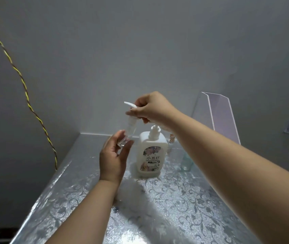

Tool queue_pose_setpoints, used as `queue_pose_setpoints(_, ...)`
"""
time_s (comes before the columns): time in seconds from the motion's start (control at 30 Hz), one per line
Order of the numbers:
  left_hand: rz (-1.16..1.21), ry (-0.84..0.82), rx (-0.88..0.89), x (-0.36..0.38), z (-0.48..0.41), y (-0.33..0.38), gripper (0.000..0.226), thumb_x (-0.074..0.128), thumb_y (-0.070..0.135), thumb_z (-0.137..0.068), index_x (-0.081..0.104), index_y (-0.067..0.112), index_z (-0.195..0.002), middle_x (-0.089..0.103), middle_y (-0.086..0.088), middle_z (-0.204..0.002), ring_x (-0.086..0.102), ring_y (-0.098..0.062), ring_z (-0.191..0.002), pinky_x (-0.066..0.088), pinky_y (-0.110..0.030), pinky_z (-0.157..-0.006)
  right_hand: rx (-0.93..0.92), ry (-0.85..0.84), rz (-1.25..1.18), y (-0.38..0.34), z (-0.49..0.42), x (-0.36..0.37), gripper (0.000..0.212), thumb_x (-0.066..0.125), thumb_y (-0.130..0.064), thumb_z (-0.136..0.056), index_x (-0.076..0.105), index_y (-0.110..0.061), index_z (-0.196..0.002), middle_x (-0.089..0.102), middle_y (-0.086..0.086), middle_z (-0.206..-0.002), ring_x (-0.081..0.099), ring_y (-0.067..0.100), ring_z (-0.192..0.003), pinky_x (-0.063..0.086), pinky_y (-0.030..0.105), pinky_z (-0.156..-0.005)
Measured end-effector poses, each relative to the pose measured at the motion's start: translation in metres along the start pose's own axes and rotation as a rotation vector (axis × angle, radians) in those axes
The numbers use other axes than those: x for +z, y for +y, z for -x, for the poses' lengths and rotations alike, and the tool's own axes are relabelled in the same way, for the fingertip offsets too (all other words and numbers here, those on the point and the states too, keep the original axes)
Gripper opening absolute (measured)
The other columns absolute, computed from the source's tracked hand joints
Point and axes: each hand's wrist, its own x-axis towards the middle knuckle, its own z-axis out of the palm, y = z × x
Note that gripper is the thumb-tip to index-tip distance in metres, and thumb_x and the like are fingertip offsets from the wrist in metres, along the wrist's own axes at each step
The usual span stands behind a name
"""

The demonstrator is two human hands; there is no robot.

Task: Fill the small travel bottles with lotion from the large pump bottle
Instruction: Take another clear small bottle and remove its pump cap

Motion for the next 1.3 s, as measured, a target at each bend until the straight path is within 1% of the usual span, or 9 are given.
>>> queue_pose_setpoints(0.2, 0.195, -0.023, -0.095, 0.004, 0.003, 0.015, 0.027, 0.067, 0.033, -0.078, 0.062, 0.039, -0.104, 0.065, 0.019, -0.110, 0.063, 0.007, -0.102, 0.047, -0.011, -0.085, -0.002, 0.043, -0.039, 0.001, 0.003, 0.010, 0.031, 0.082, -0.030, -0.070, 0.068, -0.004, -0.080, 0.053, -0.001, -0.052, 0.042, -0.001, -0.033, 0.031, 0.009, -0.037)
queue_pose_setpoints(0.43, 0.429, -0.153, -0.160, 0.003, 0.005, 0.016, 0.070, 0.073, 0.064, -0.069, 0.065, 0.012, -0.115, 0.074, 0.000, -0.090, 0.069, -0.015, -0.083, 0.054, -0.024, -0.075, -0.050, -0.101, -0.182, 0.003, 0.004, -0.006, 0.016, 0.078, -0.008, -0.075, 0.069, -0.004, -0.088, 0.062, 0.004, -0.070, 0.056, 0.010, -0.058, 0.049, 0.022, -0.064)
queue_pose_setpoints(0.6, 0.412, -0.125, -0.171, 0.003, 0.004, 0.016, 0.057, 0.071, 0.056, -0.074, 0.064, 0.018, -0.115, 0.073, 0.004, -0.092, 0.068, -0.012, -0.087, 0.053, -0.024, -0.080, -0.024, -0.213, -0.491, 0.014, 0.005, -0.007, 0.047, 0.067, 0.011, -0.078, 0.056, -0.017, -0.114, 0.061, -0.002, -0.080, 0.055, 0.010, -0.069, 0.039, 0.020, -0.059)
queue_pose_setpoints(0.73, 0.316, -0.145, -0.150, 0.004, 0.006, 0.018, 0.030, 0.066, 0.037, -0.087, 0.062, 0.025, -0.115, 0.071, 0.007, -0.097, 0.067, -0.005, -0.088, 0.051, -0.019, -0.079, -0.043, -0.054, -0.100, 0.006, 0.009, -0.006, 0.021, 0.082, -0.021, -0.071, 0.066, -0.020, -0.085, 0.054, -0.008, -0.062, 0.049, -0.001, -0.050, 0.040, 0.011, -0.050)
queue_pose_setpoints(0.8, 0.333, -0.152, -0.164, 0.005, 0.007, 0.019, 0.033, 0.066, 0.040, -0.086, 0.062, 0.024, -0.115, 0.072, 0.007, -0.095, 0.067, -0.007, -0.087, 0.052, -0.020, -0.077, -0.102, -0.045, -0.040, 0.005, 0.009, -0.007, 0.014, 0.080, -0.018, -0.074, 0.069, -0.018, -0.083, 0.050, -0.007, -0.061, 0.047, 0.003, -0.054, 0.039, 0.014, -0.054)
queue_pose_setpoints(0.93, 0.400, -0.118, -0.197, 0.002, 0.006, 0.017, 0.074, 0.072, 0.069, -0.066, 0.063, 0.015, -0.116, 0.071, 0.007, -0.089, 0.065, -0.011, -0.082, 0.053, -0.023, -0.076, -0.175, -0.219, 0.015, 0.005, 0.010, -0.016, 0.042, 0.079, -0.006, -0.073, 0.065, -0.017, -0.111, 0.063, -0.012, -0.088, 0.053, 0.005, -0.070, 0.046, 0.015, -0.071)
queue_pose_setpoints(1.07, 0.422, -0.134, -0.178, 0.001, 0.006, 0.015, 0.042, 0.065, 0.051, -0.084, 0.062, 0.019, -0.112, 0.062, 0.003, -0.086, 0.057, -0.013, -0.081, 0.047, -0.027, -0.077, -0.080, -0.303, 0.041, 0.005, 0.011, -0.029, 0.064, 0.083, -0.027, -0.069, 0.054, -0.027, -0.126, 0.060, -0.006, -0.109, 0.062, 0.007, -0.088, 0.052, 0.022, -0.084)
queue_pose_setpoints(1.2, 0.333, -0.141, -0.129, 0.003, 0.007, 0.018, 0.032, 0.055, 0.033, -0.090, 0.056, 0.019, -0.118, 0.060, 0.005, -0.094, 0.058, -0.005, -0.081, 0.048, -0.021, -0.077, -0.039, -0.206, 0.158, -0.003, 0.009, -0.027, 0.045, 0.066, -0.049, -0.081, 0.063, -0.012, -0.107, 0.070, 0.003, -0.086, 0.065, 0.013, -0.069, 0.053, 0.026, -0.067)
queue_pose_setpoints(1.3, 0.284, -0.128, -0.080, 0.002, 0.007, 0.019, 0.028, 0.054, 0.027, -0.093, 0.054, 0.019, -0.120, 0.060, 0.004, -0.102, 0.060, -0.003, -0.084, 0.049, -0.017, -0.078, -0.026, -0.232, 0.308, -0.003, 0.009, -0.024, 0.032, 0.069, -0.038, -0.083, 0.070, -0.008, -0.095, 0.074, 0.002, -0.077, 0.067, 0.013, -0.062, 0.054, 0.025, -0.062)
